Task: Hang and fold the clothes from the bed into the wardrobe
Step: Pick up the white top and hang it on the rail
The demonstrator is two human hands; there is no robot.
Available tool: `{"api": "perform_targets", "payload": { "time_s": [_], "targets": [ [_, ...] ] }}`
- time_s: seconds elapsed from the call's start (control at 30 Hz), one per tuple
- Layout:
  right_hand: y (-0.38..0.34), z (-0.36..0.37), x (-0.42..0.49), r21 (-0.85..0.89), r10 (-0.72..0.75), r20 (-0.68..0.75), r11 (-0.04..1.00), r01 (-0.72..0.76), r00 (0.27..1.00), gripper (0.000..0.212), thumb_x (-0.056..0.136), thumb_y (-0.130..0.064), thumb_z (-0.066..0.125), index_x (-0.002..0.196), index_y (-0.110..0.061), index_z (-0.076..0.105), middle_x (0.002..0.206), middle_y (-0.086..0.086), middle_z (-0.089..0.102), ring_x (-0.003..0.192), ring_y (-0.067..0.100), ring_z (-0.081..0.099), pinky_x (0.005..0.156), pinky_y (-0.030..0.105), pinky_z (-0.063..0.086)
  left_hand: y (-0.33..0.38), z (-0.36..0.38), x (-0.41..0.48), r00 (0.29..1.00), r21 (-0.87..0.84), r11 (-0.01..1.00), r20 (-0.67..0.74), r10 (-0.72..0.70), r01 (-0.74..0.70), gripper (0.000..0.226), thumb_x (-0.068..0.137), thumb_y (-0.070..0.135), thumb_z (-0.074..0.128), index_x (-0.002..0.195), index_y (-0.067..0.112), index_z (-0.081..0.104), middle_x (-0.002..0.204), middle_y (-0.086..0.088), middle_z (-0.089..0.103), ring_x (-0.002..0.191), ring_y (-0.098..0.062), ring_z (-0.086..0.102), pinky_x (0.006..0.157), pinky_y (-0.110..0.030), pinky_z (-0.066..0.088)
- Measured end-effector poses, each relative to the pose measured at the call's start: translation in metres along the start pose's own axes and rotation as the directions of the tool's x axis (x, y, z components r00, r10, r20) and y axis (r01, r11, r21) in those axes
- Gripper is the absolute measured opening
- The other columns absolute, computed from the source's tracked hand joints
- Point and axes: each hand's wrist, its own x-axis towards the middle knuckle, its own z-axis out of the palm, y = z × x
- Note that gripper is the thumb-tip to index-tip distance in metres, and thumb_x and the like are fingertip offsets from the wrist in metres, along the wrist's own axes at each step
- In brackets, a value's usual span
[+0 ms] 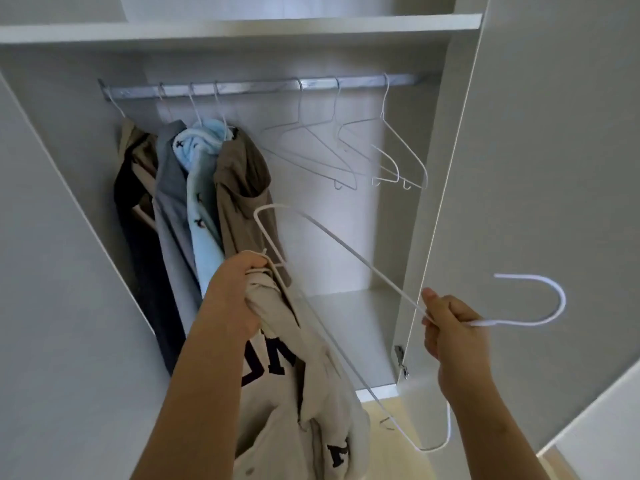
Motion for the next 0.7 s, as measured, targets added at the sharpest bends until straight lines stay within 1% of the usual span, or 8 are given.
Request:
{"api": "perform_targets", "payload": {
  "time_s": [0.07,0.2,0.33,0.47,0.5,0.57,0.6,0.7],
  "targets": [
    [-0.002,-0.01,-0.007,0.025,0.005,0.056,1.0,-0.006,0.998,0.056,0.087,-0.008,0.06,0.037,-0.02,0.038,0.036,-0.006,0.033,0.032,0.004,0.022,0.034,0.012,0.019,-0.002,-0.008,-0.002,0.997,0.059,0.998,-0.081,-0.003,0.008,0.026,0.089,0.015,0.051,0.064,0.008,0.054,0.057,-0.007,0.055,0.059,-0.021,0.05,0.066,-0.032,0.046],
    [-0.003,-0.03,-0.016,-0.012,0.015,0.118,1.0,-0.013,0.993,0.058,0.086,-0.003,0.059,0.034,-0.019,0.038,0.034,-0.006,0.032,0.032,0.004,0.022,0.034,0.012,0.02,-0.001,-0.008,-0.008,0.984,0.237,0.971,-0.175,0.027,0.015,0.021,0.086,0.022,0.057,0.069,0.01,0.056,0.067,-0.009,0.053,0.059,-0.02,0.049,0.06,-0.029,0.043],
    [-0.012,-0.05,-0.013,-0.078,-0.004,0.156,0.997,0.016,0.988,0.056,0.085,-0.004,0.06,0.035,-0.017,0.039,0.036,-0.009,0.032,0.033,0.006,0.022,0.035,0.013,0.021,0.005,0.004,-0.007,0.973,0.338,0.939,-0.186,0.134,-0.065,0.036,0.091,0.04,0.053,0.069,0.012,0.056,0.064,-0.007,0.052,0.058,-0.019,0.049,0.063,-0.031,0.043],
    [-0.018,-0.063,-0.011,-0.148,-0.028,0.118,0.988,0.045,0.993,0.054,0.085,-0.006,0.061,0.038,-0.018,0.038,0.039,-0.004,0.029,0.033,0.008,0.024,0.035,0.014,0.022,0.008,0.018,-0.008,0.957,0.497,0.858,-0.159,0.242,-0.134,0.031,0.093,0.035,0.052,0.076,0.01,0.054,0.07,-0.007,0.053,0.065,-0.021,0.051,0.075,-0.035,0.044],
    [-0.018,-0.065,-0.011,-0.159,-0.033,0.105,0.986,0.05,0.994,0.053,0.085,-0.006,0.062,0.039,-0.018,0.038,0.039,-0.003,0.029,0.033,0.007,0.024,0.035,0.014,0.022,0.007,0.019,-0.008,0.957,0.519,0.844,-0.151,0.249,-0.138,0.03,0.093,0.034,0.052,0.078,0.008,0.056,0.073,-0.009,0.054,0.071,-0.024,0.054,0.078,-0.036,0.046],
    [-0.018,-0.068,-0.011,-0.223,-0.049,0.09,0.972,0.068,0.995,0.048,0.084,-0.008,0.063,0.044,-0.016,0.038,0.039,-0.004,0.028,0.033,0.007,0.023,0.035,0.013,0.021,0.008,0.018,-0.01,0.956,0.583,0.805,-0.155,0.248,-0.114,0.031,0.094,0.035,0.05,0.094,0.006,0.058,0.088,-0.015,0.058,0.088,-0.029,0.056,0.091,-0.04,0.045],
    [-0.017,-0.068,-0.012,-0.257,-0.053,0.088,0.963,0.074,0.995,0.046,0.083,-0.01,0.064,0.046,-0.014,0.038,0.039,-0.005,0.028,0.034,0.006,0.023,0.034,0.013,0.021,0.008,0.016,-0.01,0.955,0.601,0.792,-0.158,0.25,-0.107,0.031,0.095,0.036,0.048,0.098,0.006,0.057,0.092,-0.016,0.058,0.09,-0.029,0.055,0.092,-0.041,0.044],
    [-0.014,-0.068,-0.015,-0.306,-0.039,0.098,0.95,0.068,0.994,0.05,0.082,-0.014,0.066,0.041,-0.017,0.037,0.04,-0.005,0.029,0.035,0.006,0.022,0.035,0.013,0.022,0.007,0.011,-0.013,0.947,0.665,0.731,-0.112,0.3,-0.153,0.035,0.096,0.037,0.045,0.076,0.009,0.053,0.074,-0.01,0.053,0.074,-0.024,0.052,0.079,-0.036,0.042]
  ]
}}
